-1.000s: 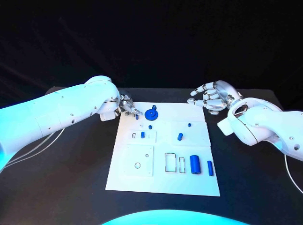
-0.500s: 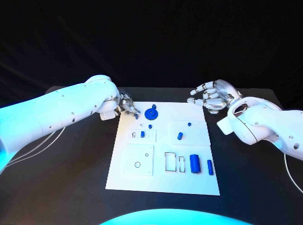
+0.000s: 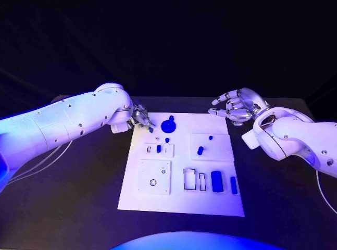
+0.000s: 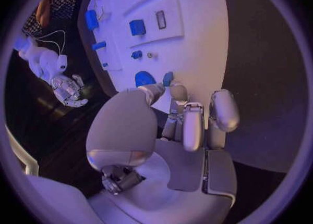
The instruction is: Assemble the parts on the task board
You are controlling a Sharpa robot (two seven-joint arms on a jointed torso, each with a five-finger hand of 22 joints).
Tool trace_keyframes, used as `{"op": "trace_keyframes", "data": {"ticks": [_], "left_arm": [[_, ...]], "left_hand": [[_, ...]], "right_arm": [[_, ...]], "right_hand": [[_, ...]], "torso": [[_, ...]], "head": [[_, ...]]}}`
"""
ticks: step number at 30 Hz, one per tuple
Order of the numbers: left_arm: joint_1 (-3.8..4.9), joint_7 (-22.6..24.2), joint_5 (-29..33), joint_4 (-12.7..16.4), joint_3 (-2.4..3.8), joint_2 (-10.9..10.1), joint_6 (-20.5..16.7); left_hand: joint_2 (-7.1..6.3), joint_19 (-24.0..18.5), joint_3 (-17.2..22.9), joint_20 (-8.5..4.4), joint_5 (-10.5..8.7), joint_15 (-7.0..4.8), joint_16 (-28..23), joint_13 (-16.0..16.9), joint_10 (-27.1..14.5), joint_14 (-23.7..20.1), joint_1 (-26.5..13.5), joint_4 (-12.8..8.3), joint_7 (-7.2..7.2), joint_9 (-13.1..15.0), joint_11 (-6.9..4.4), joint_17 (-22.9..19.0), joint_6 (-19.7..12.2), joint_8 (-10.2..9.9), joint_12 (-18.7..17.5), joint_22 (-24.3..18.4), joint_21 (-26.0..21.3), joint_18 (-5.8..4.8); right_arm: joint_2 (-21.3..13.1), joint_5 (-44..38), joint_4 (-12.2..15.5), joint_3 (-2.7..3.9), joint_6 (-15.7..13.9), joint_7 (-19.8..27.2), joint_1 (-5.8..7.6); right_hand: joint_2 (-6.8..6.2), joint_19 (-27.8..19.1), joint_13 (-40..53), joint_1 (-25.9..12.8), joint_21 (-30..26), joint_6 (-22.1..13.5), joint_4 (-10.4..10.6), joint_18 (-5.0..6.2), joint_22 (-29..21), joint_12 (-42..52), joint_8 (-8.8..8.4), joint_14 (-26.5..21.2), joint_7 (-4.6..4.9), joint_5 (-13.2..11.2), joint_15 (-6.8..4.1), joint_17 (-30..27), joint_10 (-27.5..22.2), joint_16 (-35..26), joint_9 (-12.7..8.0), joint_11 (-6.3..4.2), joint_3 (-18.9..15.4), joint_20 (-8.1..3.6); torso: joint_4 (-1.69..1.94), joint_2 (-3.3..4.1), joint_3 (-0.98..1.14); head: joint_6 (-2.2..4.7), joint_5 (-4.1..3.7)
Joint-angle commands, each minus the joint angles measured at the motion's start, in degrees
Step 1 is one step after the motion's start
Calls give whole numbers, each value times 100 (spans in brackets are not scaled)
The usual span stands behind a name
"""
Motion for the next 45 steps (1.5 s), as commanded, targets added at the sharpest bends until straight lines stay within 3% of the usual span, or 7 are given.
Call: {"op": "trace_keyframes", "data": {"ticks": [1,7,12,24,35,45], "left_arm": [[1,77,46,13,0,-9,79],[-2,90,42,71,0,-51,49],[-8,148,42,209,1,-121,-61],[-10,201,366,805,5,-523,-324],[-13,272,333,1544,5,-1030,-372],[-74,294,130,2006,-1,-1305,-359]], "left_hand": [[8,21,237,-36,-17,-49,34,-11,34,430,157,-73,-41,50,-29,913,-5,44,28,25,37,21],[-150,43,1195,-55,10,-37,53,-67,96,442,328,-517,-5,175,-11,951,-87,151,-27,75,64,14],[-331,111,1666,-54,77,-39,87,-11,191,465,182,-814,6,284,-11,1017,-57,239,17,184,130,-4],[-527,256,1990,-91,431,-73,112,166,380,483,-32,-1085,-23,412,-46,1066,60,296,145,390,256,-43],[-561,260,2001,-95,450,-77,118,193,401,487,-51,-1109,-26,423,-50,1077,71,298,163,398,261,-44],[-588,262,2003,-97,453,-78,123,232,428,490,-61,-1125,-31,429,-53,1088,83,299,189,401,264,-45]], "right_arm": [[6,-6,2,1,21,62,-2],[9,-6,0,1,19,64,-2],[12,-5,-1,1,18,68,-2],[-3,-5,5,1,9,75,-3],[-31,-2,16,1,3,76,-3],[-44,0,12,1,2,79,-8]], "right_hand": [[24,-33,2,-50,-10,26,8,86,-5,-24,9,376,-1,20,-23,542,-18,-36,-5,-26,30,12],[24,-33,2,-50,-10,26,8,86,-5,-24,9,376,-1,20,-23,542,-18,-36,-5,-26,30,12],[24,-33,2,-50,-10,26,8,86,-5,-24,9,376,-1,20,-23,542,-18,-36,-5,-26,30,12],[24,-33,2,-50,-10,26,8,86,-5,-24,9,376,-1,20,-23,542,-18,-36,-5,-26,30,12],[24,-33,2,-50,-10,26,8,86,-5,-24,9,376,-1,20,-23,542,-18,-36,-5,-26,30,12],[33,-37,-2,-61,-27,33,9,89,-11,-23,12,375,-3,26,-24,536,-17,-40,-8,-27,42,11]], "torso": [[2,4,-1],[-3,2,-1],[3,-1,2],[7,-9,5],[8,-6,-2],[14,-3,-10]], "head": [[-2,0],[-8,11],[-20,18],[-15,51],[-11,65],[-25,95]]}}
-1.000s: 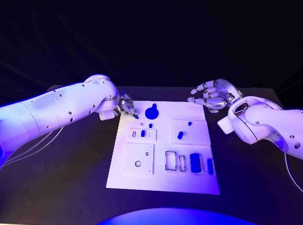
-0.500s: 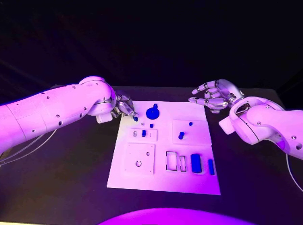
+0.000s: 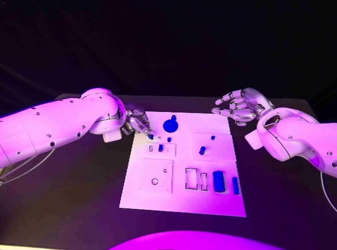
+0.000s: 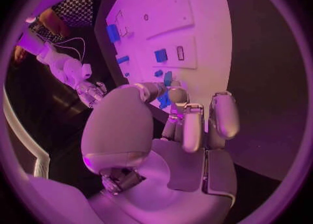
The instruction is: Assemble the parts on the task board
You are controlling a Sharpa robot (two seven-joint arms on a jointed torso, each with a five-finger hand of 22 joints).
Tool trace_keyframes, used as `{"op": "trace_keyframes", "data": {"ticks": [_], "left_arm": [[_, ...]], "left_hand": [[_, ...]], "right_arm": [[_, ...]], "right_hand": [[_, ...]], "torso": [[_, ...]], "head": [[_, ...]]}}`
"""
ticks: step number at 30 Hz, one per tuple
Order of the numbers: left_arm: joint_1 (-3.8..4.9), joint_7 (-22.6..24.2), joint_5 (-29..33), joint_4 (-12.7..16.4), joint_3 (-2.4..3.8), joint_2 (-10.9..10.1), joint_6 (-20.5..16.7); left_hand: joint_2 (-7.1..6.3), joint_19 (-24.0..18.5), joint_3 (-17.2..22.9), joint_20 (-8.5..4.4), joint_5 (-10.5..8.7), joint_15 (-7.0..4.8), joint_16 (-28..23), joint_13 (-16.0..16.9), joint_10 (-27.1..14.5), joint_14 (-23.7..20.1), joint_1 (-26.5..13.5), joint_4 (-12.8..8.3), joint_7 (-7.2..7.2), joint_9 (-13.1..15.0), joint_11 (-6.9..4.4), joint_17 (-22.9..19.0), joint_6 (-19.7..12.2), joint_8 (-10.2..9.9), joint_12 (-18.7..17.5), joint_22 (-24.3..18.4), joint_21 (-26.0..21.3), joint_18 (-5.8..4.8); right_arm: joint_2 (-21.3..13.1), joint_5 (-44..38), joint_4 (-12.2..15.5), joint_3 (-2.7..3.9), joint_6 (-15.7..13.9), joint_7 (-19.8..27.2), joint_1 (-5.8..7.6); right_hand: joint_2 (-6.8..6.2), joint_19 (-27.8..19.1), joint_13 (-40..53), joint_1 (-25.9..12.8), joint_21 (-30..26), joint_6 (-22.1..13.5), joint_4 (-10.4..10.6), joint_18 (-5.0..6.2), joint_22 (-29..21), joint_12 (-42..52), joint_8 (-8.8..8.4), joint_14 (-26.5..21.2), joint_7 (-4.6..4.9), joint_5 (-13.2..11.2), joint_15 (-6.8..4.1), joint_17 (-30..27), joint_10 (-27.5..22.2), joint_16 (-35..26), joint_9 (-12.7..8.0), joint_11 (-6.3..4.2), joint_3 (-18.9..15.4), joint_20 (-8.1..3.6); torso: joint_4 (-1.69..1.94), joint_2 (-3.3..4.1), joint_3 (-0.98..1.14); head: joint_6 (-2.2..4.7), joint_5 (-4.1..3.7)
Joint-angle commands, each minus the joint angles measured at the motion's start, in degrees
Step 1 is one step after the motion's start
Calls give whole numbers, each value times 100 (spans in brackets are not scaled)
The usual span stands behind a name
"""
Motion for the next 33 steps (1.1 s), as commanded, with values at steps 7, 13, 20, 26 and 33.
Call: {"op": "trace_keyframes", "data": {"ticks": [7,13,20,26,33], "left_arm": [[-97,46,-230,222,-21,-115,-101],[-205,-35,-336,295,-36,-146,-295],[-301,-52,-586,397,-44,-173,-437],[-348,-79,-682,462,-61,-194,-480],[-407,-128,-754,532,-69,-220,-535]], "left_hand": [[-34,50,1001,-17,23,-39,31,30,34,493,9,-999,-6,11,4,1089,62,36,42,22,27,-48],[-37,59,1009,-18,30,-41,30,51,52,493,4,-1002,-10,14,0,1087,74,37,57,34,34,-51],[-50,74,1025,-21,54,-46,29,81,81,493,-9,-1009,-16,19,-6,1085,94,37,78,55,45,-55],[-58,95,1033,-23,69,-49,26,87,90,492,-16,-1013,-19,21,-9,1079,103,36,81,82,59,-61],[-63,116,1037,-25,77,-50,22,73,88,490,-19,-1015,-21,22,-11,1072,107,35,73,110,73,-67]], "right_arm": [[-10,-2,2,2,-7,73,-11],[-19,-2,6,2,-14,73,-17],[-39,-2,14,2,-17,73,-25],[-46,-1,16,2,-14,74,-27],[-57,3,19,2,-10,75,-28]], "right_hand": [[1,-37,-2,-30,-27,33,-7,89,-5,-23,12,375,-2,27,-24,539,-17,-16,-9,-27,27,11],[1,-37,-2,-30,-27,33,-7,89,-5,-23,12,375,-2,27,-24,539,-17,-16,-9,-27,27,11],[1,-37,-2,-30,-27,33,-7,89,-5,-23,12,375,-2,27,-24,539,-17,-16,-9,-27,27,11],[2,-37,-4,-33,-32,36,-9,89,-5,-22,13,377,-3,30,-25,546,-17,-14,-10,-28,32,10],[2,-37,-4,-33,-32,36,-9,89,-5,-22,13,377,-3,30,-25,546,-17,-14,-10,-28,32,10]], "torso": [[7,4,-1],[-7,12,-5],[-9,13,8],[-11,9,8],[-5,13,4]], "head": [[-9,41],[-7,47],[-22,48],[-30,47],[-30,36]]}}
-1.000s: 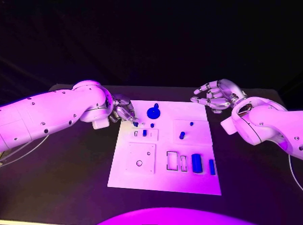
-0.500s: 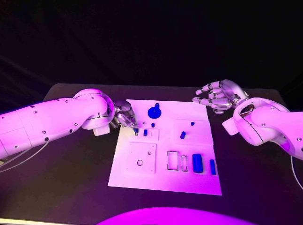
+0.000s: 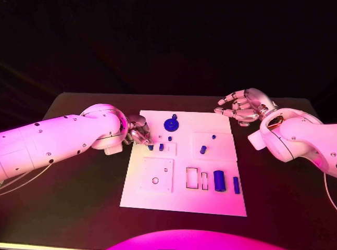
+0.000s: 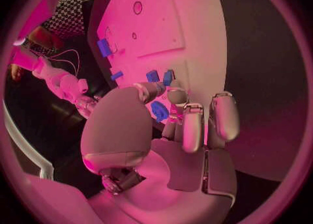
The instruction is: Assemble the parts on the task board
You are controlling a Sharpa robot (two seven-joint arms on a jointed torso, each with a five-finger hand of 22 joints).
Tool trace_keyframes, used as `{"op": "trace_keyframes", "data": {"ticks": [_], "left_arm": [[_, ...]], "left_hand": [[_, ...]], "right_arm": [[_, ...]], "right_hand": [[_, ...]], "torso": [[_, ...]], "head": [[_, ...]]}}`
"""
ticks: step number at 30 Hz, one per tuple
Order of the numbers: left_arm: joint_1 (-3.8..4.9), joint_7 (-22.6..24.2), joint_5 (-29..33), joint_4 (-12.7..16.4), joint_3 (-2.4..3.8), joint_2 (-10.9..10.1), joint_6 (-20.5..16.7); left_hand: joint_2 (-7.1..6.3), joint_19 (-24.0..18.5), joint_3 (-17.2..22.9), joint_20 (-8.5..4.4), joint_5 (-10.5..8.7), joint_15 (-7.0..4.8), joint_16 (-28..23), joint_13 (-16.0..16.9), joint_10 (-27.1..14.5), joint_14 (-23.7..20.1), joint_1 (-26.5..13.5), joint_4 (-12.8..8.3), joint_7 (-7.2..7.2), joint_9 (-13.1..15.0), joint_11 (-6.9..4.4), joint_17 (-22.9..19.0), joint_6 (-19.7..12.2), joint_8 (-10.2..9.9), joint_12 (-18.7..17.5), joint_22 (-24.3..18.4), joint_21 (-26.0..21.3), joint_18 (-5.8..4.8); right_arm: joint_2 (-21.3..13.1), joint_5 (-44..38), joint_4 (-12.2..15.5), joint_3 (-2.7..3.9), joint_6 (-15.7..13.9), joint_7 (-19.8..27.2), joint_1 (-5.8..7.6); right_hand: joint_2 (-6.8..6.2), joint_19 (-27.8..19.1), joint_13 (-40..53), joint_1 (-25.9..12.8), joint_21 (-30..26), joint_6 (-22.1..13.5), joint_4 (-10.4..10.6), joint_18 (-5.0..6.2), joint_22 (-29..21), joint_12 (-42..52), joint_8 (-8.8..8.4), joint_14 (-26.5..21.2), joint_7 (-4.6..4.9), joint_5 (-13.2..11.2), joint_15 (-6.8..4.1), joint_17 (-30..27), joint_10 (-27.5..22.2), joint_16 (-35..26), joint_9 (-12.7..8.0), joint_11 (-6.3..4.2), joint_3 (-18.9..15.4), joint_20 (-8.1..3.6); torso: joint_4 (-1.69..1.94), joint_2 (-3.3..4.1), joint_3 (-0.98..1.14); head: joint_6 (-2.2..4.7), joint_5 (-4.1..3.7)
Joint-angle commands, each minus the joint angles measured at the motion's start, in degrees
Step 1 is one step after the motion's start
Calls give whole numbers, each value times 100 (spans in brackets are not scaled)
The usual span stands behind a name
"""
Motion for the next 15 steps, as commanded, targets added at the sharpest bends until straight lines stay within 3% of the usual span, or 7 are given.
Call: {"op": "trace_keyframes", "data": {"ticks": [1,15], "left_arm": [[-18,-52,-151,41,-2,-6,-86],[-37,-84,-215,111,-3,-36,-23]], "left_hand": [[-26,53,1036,-4,7,-30,23,-9,47,469,19,-1015,1,-21,-10,1072,46,12,29,5,24,-67],[-31,61,1041,-5,16,-32,20,-10,50,467,14,-1016,0,-20,-12,1067,51,11,28,15,30,-69]], "right_arm": [[-4,-1,11,2,-4,69,-4],[-6,0,9,2,-2,72,-8]], "right_hand": [[2,-37,-4,-34,-32,36,-8,89,-6,-22,13,377,-3,30,-25,547,-17,-14,-5,-28,32,10],[2,-33,-4,-33,-28,38,-10,88,-2,-21,13,377,-4,32,-26,543,-16,-17,-6,-29,37,9]], "torso": [[0,1,-5],[2,-2,-9]], "head": [[-4,2],[-17,4]]}}
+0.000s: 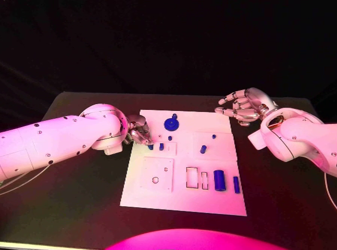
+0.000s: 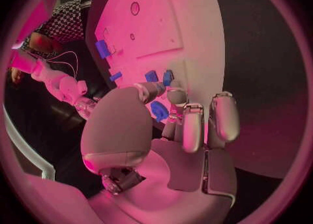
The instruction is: Assemble the parts on the task board
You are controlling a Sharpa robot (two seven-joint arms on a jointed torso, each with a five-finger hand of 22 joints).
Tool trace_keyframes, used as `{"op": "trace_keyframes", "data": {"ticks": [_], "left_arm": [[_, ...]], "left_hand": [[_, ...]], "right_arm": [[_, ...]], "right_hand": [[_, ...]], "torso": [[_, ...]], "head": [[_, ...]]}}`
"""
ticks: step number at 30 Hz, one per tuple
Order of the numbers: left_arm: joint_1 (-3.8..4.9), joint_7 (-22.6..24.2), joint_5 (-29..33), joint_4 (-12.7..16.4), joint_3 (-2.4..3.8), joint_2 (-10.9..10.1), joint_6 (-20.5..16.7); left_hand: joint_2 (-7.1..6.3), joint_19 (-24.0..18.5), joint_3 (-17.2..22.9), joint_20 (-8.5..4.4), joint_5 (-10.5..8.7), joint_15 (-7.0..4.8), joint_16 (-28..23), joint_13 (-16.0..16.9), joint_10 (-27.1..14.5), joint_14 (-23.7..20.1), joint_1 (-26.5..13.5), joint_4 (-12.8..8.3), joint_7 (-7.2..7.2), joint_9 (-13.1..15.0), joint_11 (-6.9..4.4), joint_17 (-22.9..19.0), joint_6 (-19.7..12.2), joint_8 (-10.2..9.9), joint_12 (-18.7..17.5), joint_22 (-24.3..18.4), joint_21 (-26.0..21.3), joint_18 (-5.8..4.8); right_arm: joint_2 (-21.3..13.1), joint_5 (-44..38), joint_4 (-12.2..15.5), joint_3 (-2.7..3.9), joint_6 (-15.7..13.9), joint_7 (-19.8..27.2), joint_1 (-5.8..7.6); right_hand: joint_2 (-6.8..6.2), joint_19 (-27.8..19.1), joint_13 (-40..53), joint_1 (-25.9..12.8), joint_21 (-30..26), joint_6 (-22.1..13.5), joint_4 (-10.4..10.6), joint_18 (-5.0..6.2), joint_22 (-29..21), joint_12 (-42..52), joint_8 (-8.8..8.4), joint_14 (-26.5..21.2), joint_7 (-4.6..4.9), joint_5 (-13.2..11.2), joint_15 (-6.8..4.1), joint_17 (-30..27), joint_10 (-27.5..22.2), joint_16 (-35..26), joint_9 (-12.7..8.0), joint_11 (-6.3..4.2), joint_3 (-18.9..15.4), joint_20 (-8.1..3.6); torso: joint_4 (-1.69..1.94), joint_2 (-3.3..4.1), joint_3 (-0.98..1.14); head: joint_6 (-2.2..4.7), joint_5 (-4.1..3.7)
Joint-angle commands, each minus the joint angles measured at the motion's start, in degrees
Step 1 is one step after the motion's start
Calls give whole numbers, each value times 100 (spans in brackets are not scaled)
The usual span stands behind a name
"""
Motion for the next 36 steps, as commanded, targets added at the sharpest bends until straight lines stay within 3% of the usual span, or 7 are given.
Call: {"op": "trace_keyframes", "data": {"ticks": [1,27,31,36], "left_arm": [[-17,-31,-74,29,-8,-1,40],[-21,-28,-29,64,-8,13,2],[-21,-20,61,53,-8,16,-36],[-21,-12,165,35,-8,18,-87]], "left_hand": [[-31,41,1040,14,17,-32,20,-9,30,468,15,-1016,-2,11,7,1067,52,11,28,5,30,-70],[-50,54,1057,7,61,-41,23,24,76,471,-52,-992,-13,19,-1,1073,85,-1,45,22,41,-73],[-50,50,1030,3,49,-50,13,7,101,466,-210,-901,-39,36,-16,1054,91,-21,22,19,37,-73],[-34,46,705,-24,-31,-91,7,4,133,465,-648,-539,-117,54,-66,1045,147,-80,4,9,10,-72]], "right_arm": [[0,-2,8,2,-1,70,-6],[-8,-1,9,2,0,70,-11],[-11,-1,9,2,-2,69,-11],[-12,0,8,2,-4,70,-11]], "right_hand": [[2,-33,-4,-33,-28,38,-10,88,-2,-21,13,377,-4,32,-26,544,-16,-17,-6,-29,37,9],[2,-33,-4,-33,-28,38,-10,88,-2,-21,13,377,-4,32,-26,544,-16,-17,-6,-29,37,9],[0,-42,-17,-33,-53,40,-10,92,-14,-29,13,374,-5,36,-27,531,-24,-23,-9,-30,45,8],[0,-42,-17,-33,-53,40,-10,92,-14,-29,13,374,-5,36,-27,531,-24,-23,-9,-30,45,8]], "torso": [[3,0,-3],[-4,1,4],[-2,-1,6],[-2,0,8]], "head": [[-2,0],[-8,-2],[-8,-4],[-10,-8]]}}
